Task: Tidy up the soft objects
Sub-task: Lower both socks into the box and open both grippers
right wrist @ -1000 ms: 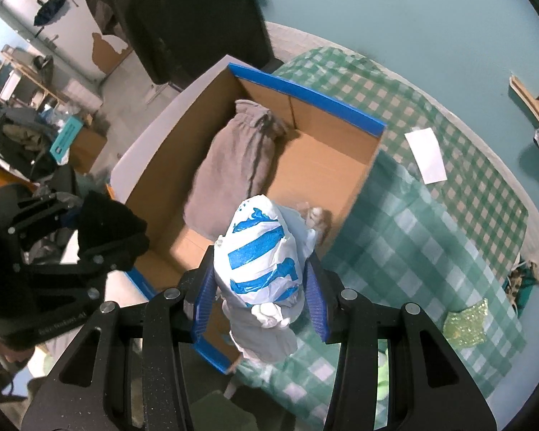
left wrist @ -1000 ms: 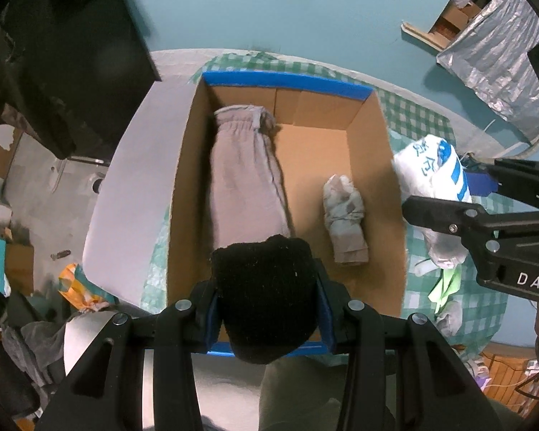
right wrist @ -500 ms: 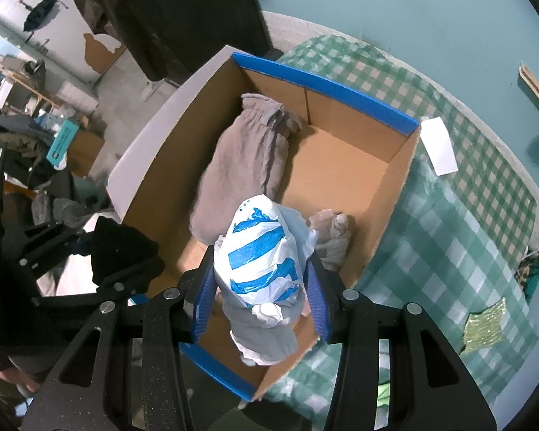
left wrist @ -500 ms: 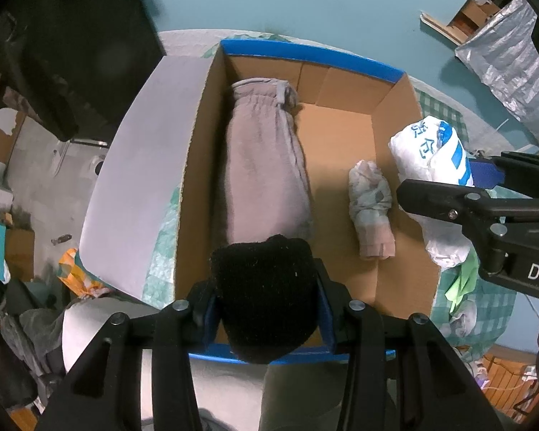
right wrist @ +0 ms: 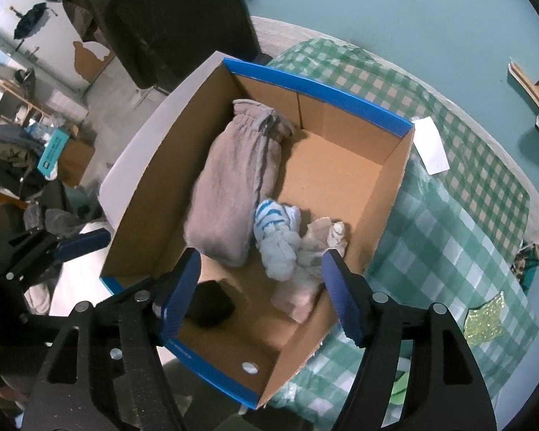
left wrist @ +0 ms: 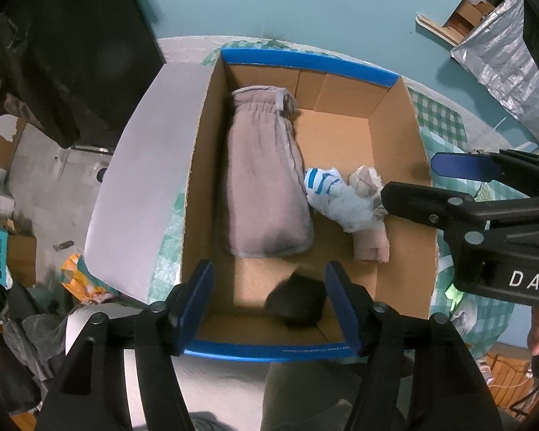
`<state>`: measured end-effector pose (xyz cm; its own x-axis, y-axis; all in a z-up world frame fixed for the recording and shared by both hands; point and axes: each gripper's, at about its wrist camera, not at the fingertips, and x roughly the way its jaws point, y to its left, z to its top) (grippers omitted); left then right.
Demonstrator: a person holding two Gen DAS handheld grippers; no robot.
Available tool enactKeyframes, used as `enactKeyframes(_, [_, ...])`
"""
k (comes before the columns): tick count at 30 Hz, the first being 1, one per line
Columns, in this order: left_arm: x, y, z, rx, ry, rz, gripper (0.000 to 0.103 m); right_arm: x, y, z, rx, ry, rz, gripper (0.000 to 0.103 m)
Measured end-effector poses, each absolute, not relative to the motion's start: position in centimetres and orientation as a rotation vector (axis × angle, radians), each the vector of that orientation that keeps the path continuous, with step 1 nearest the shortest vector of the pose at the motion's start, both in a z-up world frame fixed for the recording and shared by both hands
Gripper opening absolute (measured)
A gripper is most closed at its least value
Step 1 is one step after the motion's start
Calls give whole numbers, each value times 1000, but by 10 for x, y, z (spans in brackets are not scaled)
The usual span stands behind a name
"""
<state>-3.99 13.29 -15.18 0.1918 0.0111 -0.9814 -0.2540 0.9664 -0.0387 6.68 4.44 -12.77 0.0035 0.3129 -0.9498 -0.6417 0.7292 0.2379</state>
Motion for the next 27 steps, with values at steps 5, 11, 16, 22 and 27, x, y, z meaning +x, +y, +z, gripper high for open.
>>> enactKeyframes(5, [-40,129,-147,-203,1360,186,66,67,34,-125,-288,1379,752,71])
enactKeyframes(11, [-39,119,-142,-187,1350,177,67,68,14,-117,-272,1367,733,73])
enactKeyframes(16, [-37,104,-136,-164,1340,156,67,67,-7,-114,-260,1365,716,74])
enactKeyframes(22, [-32,83,-130,-128,1337,135,68,67,-36,-113,-246,1371,694,74])
enactKeyframes(27, [-27,66,-125,-106,1333,115,70,70,-64,-113,-219,1378,661,75])
